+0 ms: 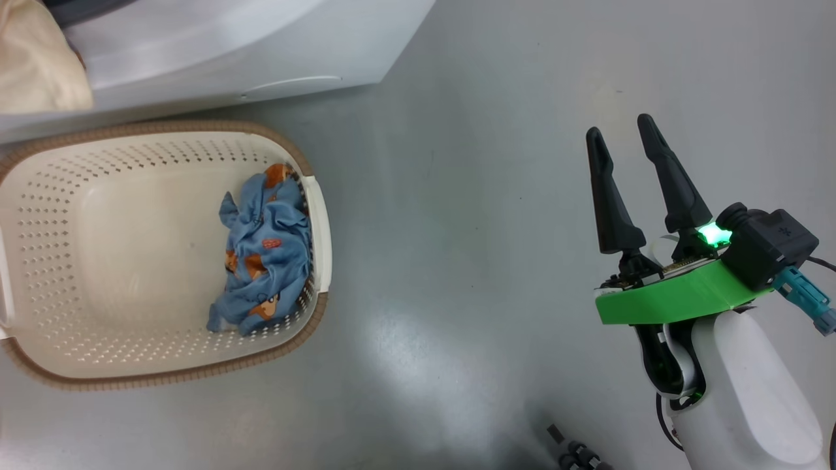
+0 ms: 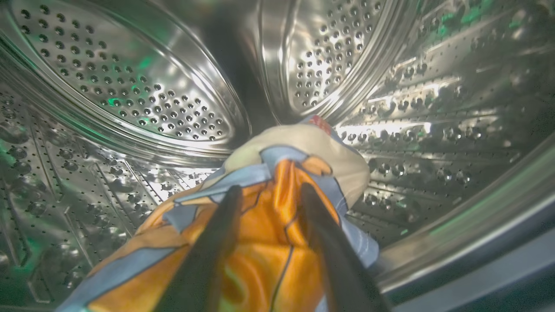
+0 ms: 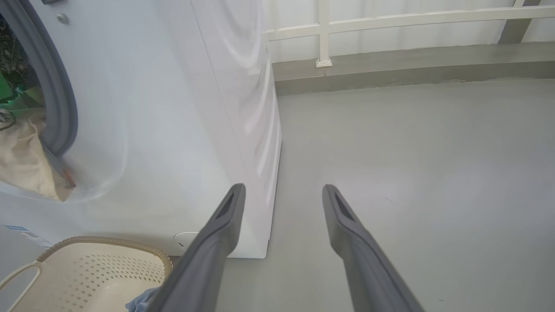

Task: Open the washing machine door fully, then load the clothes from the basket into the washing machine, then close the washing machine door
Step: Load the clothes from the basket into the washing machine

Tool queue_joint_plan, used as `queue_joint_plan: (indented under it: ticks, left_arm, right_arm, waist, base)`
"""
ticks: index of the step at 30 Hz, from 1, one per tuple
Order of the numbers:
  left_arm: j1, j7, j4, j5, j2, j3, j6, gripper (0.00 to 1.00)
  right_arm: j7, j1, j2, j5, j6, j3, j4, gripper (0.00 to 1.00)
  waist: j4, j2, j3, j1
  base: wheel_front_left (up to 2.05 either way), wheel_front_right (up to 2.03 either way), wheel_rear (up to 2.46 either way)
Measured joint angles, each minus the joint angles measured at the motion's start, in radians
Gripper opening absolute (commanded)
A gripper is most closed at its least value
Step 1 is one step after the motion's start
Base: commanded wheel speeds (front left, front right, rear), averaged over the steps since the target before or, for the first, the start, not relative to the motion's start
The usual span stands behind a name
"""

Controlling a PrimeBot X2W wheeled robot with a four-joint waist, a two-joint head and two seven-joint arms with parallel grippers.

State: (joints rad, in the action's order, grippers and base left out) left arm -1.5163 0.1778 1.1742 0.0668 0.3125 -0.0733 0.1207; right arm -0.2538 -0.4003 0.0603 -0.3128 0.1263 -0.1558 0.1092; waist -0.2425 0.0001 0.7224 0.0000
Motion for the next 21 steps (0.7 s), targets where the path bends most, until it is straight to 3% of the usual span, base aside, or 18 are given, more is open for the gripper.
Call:
queue_joint_plan:
  ticks: [7, 21]
  left_arm:
    - [-0.023, -0.04, 0.084, -0.008, 0.0, -0.019, -0.025, 1.0]
    - [-0.015, 0.071, 0.081, 0.041, -0.03, -0.009, -0.023, 1.0]
  right_arm:
    - [0.0, 0.0, 0.0, -0.003, 0.0, -0.001, 0.001, 0.92]
    - [0.0, 0.0, 0.004, -0.003, 0.0, 0.007, 0.001, 0.93]
  waist:
    - [0.0, 0.0, -0.01, 0.0]
    - [0.015, 0.0, -0.03, 0.0]
  base:
    - [0.0, 0.0, 0.0]
    - [0.0, 0.0, 0.0]
